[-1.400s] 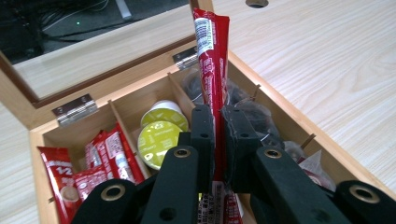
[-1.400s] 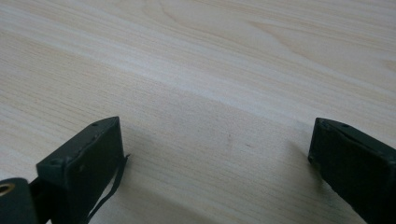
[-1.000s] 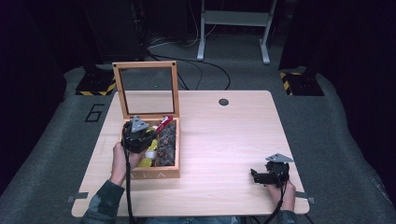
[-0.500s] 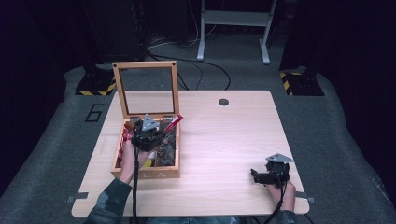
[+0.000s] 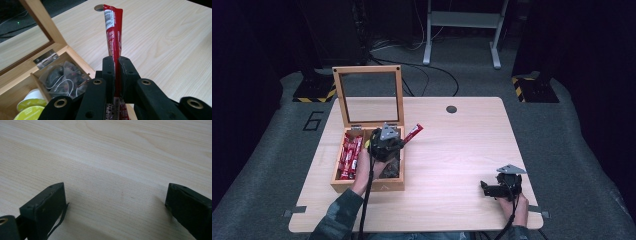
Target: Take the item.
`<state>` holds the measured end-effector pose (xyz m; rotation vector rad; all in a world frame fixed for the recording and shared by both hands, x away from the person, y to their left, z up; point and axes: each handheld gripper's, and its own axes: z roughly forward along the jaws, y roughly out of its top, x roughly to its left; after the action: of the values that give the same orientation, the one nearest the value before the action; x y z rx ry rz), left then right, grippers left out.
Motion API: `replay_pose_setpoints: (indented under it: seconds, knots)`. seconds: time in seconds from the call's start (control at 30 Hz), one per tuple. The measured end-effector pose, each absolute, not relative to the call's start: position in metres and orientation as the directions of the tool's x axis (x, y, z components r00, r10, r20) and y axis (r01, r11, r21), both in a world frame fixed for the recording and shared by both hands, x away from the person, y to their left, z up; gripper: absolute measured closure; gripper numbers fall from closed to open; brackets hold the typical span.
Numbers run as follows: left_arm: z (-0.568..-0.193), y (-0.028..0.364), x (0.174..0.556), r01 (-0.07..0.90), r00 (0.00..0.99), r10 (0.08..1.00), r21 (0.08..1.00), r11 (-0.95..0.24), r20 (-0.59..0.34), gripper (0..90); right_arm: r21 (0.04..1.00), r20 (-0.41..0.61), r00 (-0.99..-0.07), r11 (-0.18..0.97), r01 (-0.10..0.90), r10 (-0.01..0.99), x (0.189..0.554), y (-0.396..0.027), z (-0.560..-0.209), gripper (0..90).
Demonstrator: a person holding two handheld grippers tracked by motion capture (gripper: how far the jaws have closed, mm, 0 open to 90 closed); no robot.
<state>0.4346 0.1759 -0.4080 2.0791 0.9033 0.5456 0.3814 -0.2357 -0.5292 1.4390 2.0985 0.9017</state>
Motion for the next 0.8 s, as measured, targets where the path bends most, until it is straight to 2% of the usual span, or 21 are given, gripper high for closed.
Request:
replay_pose_setpoints:
  seconds: [0.8]
  knots:
    - [-0.418,0.116,0.451,0.418,0.722,0.69,0.763,-0.493,0.05,83.1,0.723,0.006,-0.363,0.246,0.646,0.932,0.381,-0.236,-0.529,2.6]
